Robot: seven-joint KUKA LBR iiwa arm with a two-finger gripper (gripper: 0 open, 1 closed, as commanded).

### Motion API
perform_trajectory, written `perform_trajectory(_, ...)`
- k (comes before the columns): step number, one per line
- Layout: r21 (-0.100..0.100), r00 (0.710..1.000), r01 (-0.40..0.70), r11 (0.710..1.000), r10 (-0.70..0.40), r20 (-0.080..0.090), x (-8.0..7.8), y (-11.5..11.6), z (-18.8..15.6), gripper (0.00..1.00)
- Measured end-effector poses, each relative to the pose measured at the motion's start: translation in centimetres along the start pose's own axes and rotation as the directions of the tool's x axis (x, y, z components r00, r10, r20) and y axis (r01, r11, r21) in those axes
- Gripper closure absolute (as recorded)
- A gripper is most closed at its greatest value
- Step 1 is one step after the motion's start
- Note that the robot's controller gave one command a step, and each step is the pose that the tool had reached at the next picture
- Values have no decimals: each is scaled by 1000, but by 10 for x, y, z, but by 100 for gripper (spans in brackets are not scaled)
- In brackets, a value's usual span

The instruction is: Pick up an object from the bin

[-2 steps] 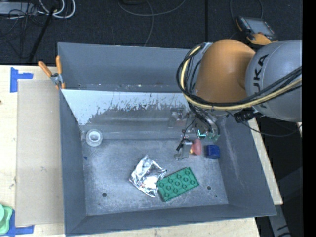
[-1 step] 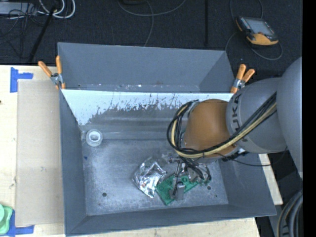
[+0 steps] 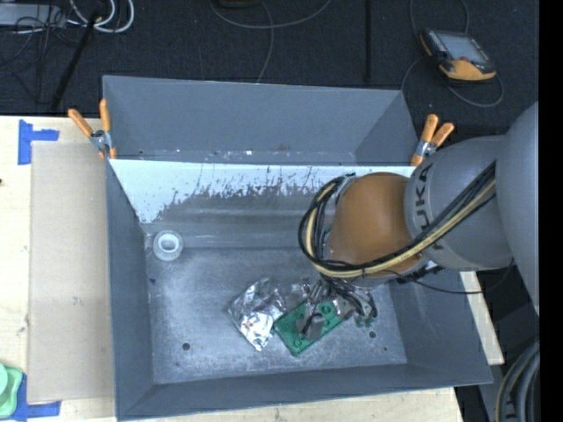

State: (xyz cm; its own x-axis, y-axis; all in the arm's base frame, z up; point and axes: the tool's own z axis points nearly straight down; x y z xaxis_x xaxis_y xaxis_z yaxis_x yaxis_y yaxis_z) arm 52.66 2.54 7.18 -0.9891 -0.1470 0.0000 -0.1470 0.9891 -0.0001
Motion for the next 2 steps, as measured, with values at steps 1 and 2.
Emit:
perform_trajectory(1,1,999,54,999,-54,8,23,6,-170,100)
perform_trajectory(2,-2,999,39,999,-39,-9,21,0,-79,100)
